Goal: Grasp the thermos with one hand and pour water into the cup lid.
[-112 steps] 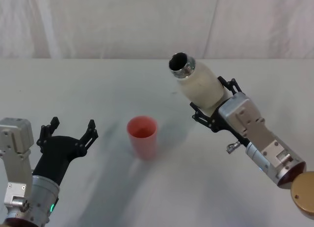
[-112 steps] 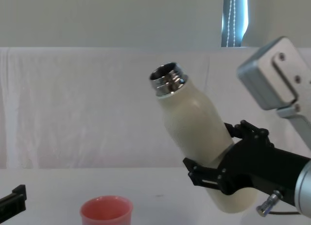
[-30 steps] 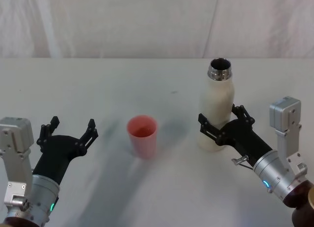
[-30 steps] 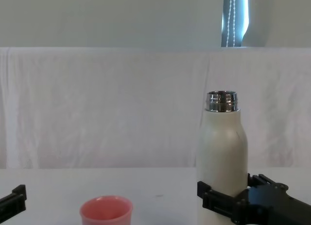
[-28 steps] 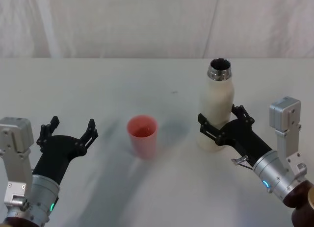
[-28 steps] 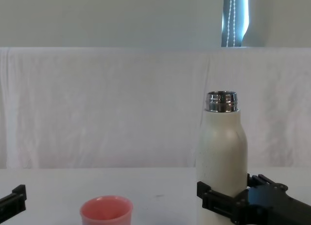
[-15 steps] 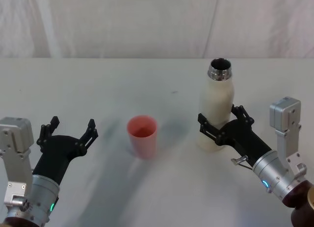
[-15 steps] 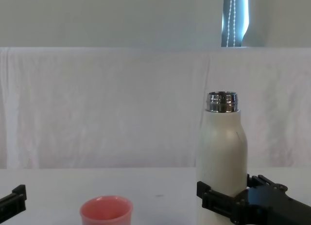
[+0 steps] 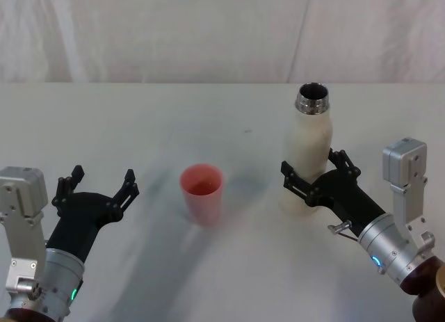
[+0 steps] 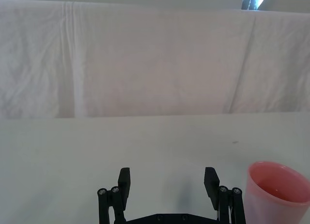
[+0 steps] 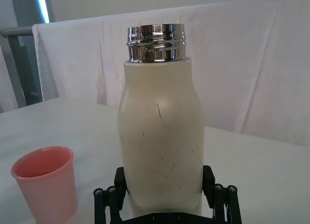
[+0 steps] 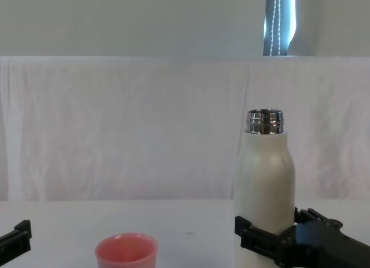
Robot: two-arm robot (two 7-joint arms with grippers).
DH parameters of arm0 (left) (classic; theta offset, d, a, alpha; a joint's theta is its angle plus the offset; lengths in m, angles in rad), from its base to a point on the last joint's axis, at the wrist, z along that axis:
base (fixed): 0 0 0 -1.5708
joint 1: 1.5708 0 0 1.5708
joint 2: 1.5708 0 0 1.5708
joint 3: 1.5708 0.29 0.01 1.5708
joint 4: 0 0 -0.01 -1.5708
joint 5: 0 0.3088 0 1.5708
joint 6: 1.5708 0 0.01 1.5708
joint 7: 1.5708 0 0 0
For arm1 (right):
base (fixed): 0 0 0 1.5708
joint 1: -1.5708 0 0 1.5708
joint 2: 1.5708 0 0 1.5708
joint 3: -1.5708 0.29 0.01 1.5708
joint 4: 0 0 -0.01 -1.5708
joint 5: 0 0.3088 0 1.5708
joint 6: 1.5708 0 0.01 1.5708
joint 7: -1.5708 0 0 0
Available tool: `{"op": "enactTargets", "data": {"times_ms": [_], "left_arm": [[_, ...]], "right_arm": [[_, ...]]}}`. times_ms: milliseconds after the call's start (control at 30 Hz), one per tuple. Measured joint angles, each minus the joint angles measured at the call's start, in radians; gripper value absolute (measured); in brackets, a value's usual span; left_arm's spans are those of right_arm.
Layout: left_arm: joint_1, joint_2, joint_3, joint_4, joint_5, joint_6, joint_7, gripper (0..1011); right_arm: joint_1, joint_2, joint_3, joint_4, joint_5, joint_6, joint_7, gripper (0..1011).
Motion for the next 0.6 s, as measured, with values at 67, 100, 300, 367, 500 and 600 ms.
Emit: {"op": "enactTargets", "data": {"times_ms": [67, 100, 300, 367, 500, 600], "left_arm": [[0.0, 0.0, 0.0, 0.0, 0.0, 0.0, 0.0, 1001], [0.0, 0.0, 0.0, 0.0, 0.0, 0.0, 0.0, 1001], [0.0, 0.0, 0.0, 0.0, 0.0, 0.0, 0.0, 1001], [0.0, 0.0, 0.0, 0.0, 0.0, 0.0, 0.0, 1001], [0.0, 0.0, 0.0, 0.0, 0.0, 0.0, 0.0, 1001], [0.0, 0.0, 0.0, 0.0, 0.0, 0.0, 0.0, 1001]], "right_arm": [[0.0, 0.0, 0.0, 0.0, 0.0, 0.0, 0.0, 972], [0.0, 0.0, 0.0, 0.0, 0.0, -0.001, -0.001, 994], [0.0, 0.0, 0.0, 0.0, 0.0, -0.001, -0.001, 1000], [-0.001, 0.0, 0.0, 0.0, 0.0, -0.001, -0.001, 1000], [-0.001, 0.0, 0.0, -0.001, 0.0, -0.001, -0.001, 1000], [-0.001, 0.0, 0.0, -0.001, 0.0, -0.001, -0.001, 1000]]}}
